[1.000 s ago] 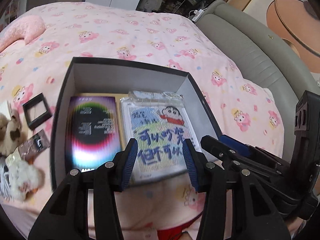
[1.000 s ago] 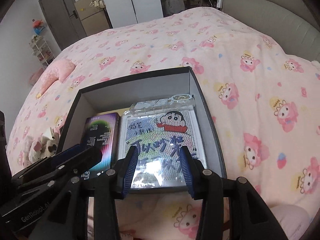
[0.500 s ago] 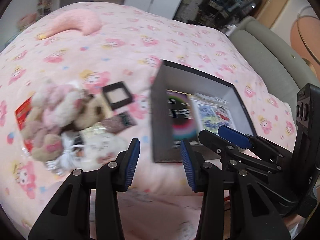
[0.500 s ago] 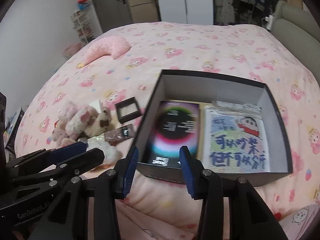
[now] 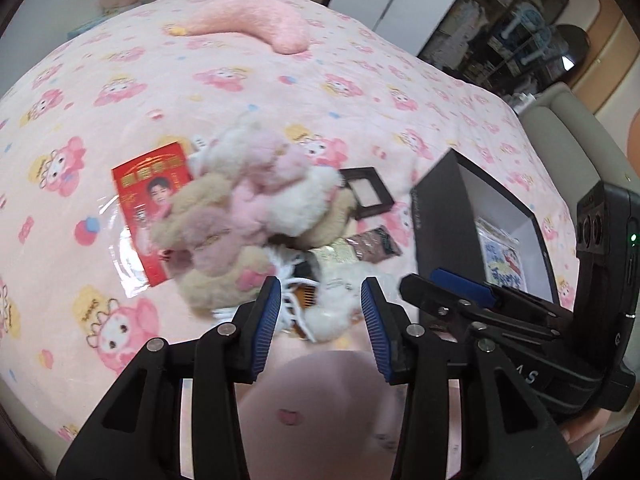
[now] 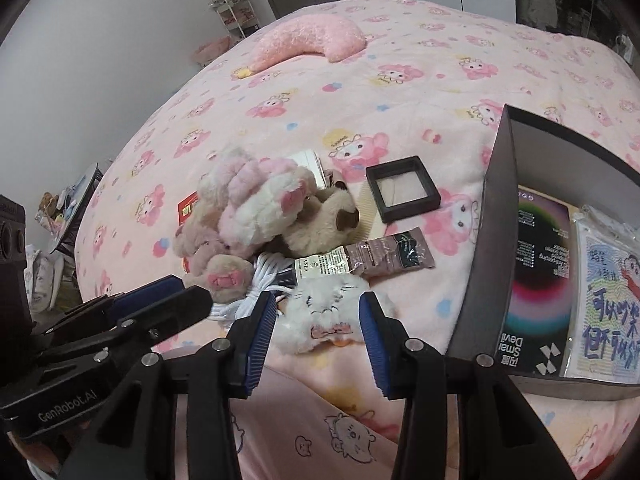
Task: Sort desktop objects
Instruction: 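Grasp the cream and pink plush bear with both grippers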
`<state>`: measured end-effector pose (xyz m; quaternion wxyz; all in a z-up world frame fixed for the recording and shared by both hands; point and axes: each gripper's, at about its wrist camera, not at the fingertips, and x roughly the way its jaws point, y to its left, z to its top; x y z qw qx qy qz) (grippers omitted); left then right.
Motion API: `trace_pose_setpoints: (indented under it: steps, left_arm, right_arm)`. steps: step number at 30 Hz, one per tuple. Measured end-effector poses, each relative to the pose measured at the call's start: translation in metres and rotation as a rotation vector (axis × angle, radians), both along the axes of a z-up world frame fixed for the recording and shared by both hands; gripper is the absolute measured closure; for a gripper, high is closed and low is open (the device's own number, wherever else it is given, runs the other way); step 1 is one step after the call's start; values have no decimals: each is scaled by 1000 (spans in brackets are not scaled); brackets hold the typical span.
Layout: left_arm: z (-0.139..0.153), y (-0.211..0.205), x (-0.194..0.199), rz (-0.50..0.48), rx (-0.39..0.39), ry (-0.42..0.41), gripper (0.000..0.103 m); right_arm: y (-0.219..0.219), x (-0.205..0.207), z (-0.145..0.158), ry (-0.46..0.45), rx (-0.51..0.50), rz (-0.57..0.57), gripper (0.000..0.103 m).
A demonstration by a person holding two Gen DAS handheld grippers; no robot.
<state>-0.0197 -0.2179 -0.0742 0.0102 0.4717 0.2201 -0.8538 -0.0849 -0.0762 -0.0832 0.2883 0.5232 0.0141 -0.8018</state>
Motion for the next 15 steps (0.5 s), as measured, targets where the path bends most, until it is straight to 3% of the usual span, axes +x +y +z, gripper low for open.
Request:
trace_pose_setpoints:
  steps: [4, 8, 15]
  left_arm:
    - [-24, -34, 1, 86, 30, -52, 60]
    - [-41, -54, -4, 116, 139, -52, 51]
    - [-65, -80, -22, 165, 267, -69, 46]
  right_arm:
    - [-17, -4, -7, -37, -12, 46, 64]
    - [-45, -7, -15, -76, -20, 102, 64]
    - [-89, -22, -45, -168, 35, 173, 64]
